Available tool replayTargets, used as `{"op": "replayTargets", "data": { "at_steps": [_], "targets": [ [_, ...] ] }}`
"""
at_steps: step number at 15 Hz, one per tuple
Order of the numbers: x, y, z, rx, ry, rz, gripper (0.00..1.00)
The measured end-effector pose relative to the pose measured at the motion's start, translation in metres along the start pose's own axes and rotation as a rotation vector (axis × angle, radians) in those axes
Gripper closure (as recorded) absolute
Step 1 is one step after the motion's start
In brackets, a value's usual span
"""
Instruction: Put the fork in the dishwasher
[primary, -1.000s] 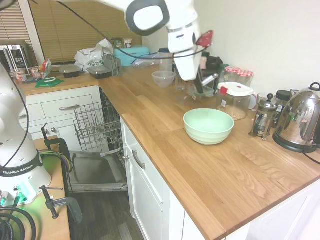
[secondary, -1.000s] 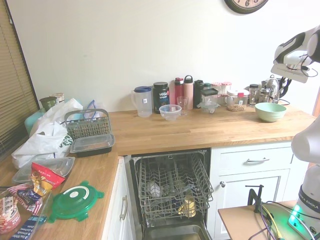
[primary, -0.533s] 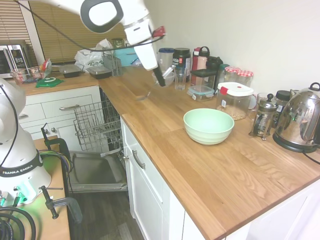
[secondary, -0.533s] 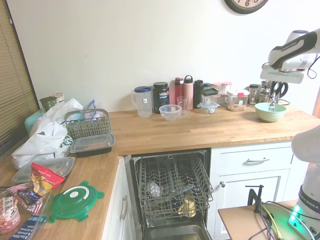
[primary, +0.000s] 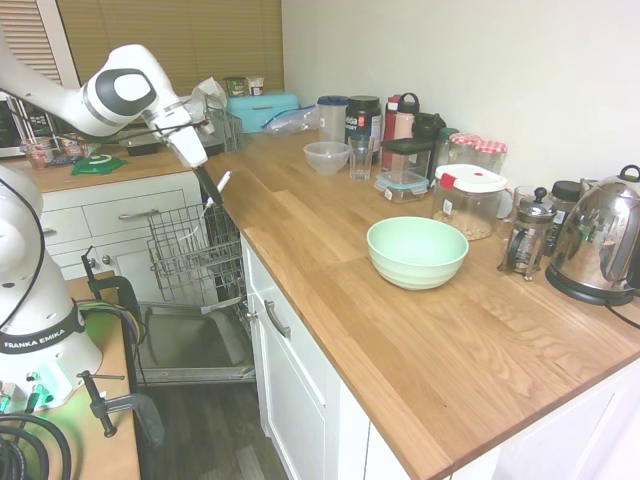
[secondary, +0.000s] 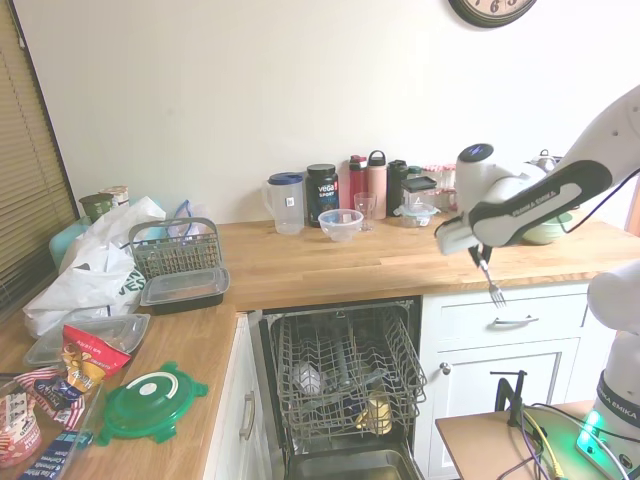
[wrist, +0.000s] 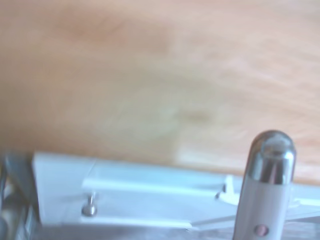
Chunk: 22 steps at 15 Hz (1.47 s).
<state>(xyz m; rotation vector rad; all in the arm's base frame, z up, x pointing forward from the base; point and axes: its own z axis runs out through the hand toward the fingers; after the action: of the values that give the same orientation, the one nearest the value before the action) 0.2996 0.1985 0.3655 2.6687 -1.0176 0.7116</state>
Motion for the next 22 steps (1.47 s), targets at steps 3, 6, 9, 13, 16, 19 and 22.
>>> {"op": "replayTargets", "data": {
  "at_steps": [3, 6, 9, 13, 16, 19, 22],
  "targets": [
    [-0.033, -0.023, -0.003, -0.014, 0.021, -0.087, 1.00],
    [-0.080, -0.049, -0.026, -0.023, 0.053, -0.169, 1.00],
    [-0.121, -0.072, -0.046, -0.032, 0.072, -0.244, 1.00],
    [-0.162, -0.100, -0.062, -0.063, 0.069, -0.350, 1.00],
    [-0.169, -0.117, -0.047, -0.129, 0.050, -0.404, 1.00],
    [-0.185, -0.129, -0.022, -0.185, 0.064, -0.448, 1.00],
    [-0.220, -0.160, 0.005, -0.211, 0.060, -0.494, 1.00]
  ]
}}
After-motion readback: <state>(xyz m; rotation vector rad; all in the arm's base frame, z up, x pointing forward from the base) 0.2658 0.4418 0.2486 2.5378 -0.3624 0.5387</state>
